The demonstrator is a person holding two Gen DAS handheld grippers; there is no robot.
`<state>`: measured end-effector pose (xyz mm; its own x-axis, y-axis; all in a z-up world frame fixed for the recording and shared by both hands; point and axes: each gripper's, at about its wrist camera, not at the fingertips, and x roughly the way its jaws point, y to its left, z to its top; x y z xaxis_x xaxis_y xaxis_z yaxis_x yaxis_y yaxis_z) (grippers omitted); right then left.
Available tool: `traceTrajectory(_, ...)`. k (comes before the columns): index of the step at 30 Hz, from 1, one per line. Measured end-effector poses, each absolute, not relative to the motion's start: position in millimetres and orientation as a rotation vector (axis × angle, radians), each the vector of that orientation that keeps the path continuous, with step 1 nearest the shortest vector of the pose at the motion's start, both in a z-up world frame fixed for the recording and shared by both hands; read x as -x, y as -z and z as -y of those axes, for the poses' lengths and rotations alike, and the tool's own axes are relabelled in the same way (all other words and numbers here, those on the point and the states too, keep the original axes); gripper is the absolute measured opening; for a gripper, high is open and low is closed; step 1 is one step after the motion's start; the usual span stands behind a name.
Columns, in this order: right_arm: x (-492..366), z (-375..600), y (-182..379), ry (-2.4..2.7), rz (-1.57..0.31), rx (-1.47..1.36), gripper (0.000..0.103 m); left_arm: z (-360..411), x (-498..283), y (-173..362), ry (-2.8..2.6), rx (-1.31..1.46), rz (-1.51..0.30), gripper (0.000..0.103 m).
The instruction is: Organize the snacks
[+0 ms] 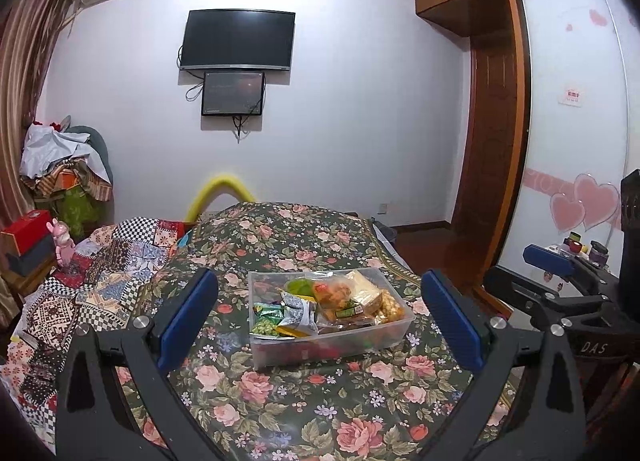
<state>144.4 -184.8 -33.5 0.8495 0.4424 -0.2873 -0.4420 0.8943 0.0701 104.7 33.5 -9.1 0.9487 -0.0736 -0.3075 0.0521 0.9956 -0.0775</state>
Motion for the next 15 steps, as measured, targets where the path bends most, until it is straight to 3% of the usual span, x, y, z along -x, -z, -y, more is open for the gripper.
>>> traceTrajectory(15,-149.2,184.5,35.7,-0.465,-0.308,0.007,0.103,-35.1,-105.5,13.2,0.057,0.062,-0.324,0.103)
